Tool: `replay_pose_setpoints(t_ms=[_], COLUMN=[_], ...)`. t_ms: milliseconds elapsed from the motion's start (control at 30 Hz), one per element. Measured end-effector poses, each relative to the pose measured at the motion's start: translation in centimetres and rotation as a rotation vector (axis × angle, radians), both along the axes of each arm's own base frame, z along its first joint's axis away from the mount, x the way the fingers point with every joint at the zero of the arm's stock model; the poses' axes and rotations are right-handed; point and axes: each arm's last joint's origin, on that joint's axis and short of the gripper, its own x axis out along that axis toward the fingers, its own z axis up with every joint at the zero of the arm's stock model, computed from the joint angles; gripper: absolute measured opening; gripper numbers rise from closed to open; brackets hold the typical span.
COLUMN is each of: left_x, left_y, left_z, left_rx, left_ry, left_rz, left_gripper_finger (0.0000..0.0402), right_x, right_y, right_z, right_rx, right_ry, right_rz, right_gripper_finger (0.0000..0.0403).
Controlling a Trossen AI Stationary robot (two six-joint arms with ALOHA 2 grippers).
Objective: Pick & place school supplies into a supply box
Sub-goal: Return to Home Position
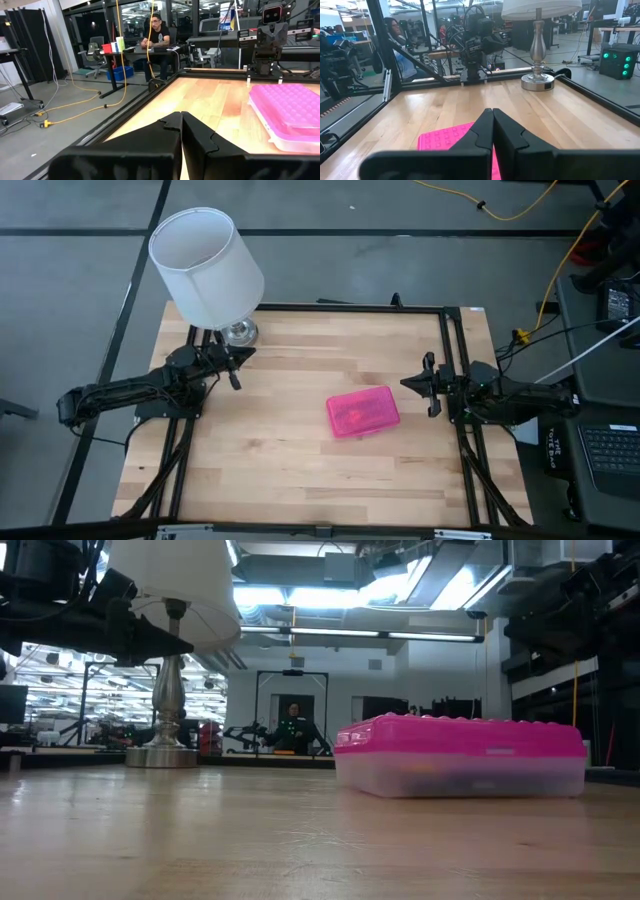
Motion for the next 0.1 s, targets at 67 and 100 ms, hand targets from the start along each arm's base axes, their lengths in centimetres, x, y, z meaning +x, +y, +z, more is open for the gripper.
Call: replay_pose_setpoints(t_ms=[67, 100], left_x=[0.0, 0.0], left_y=[0.0, 0.0], left_z=[0.0, 0.0], left_rx=[0.0, 0.0], left_ry=[0.0, 0.0], left_rz=[0.0, 0.0], left_gripper_finger=[0.0003, 0.0003], right_x=[0.0, 0.0], right_y=[0.0, 0.0], right_z=[0.0, 0.0], right_rx=[-0.002, -0.001], right_ry=[0.0, 0.0], right_rz=[0.0, 0.0], right_gripper_finger=[0.001, 0.001])
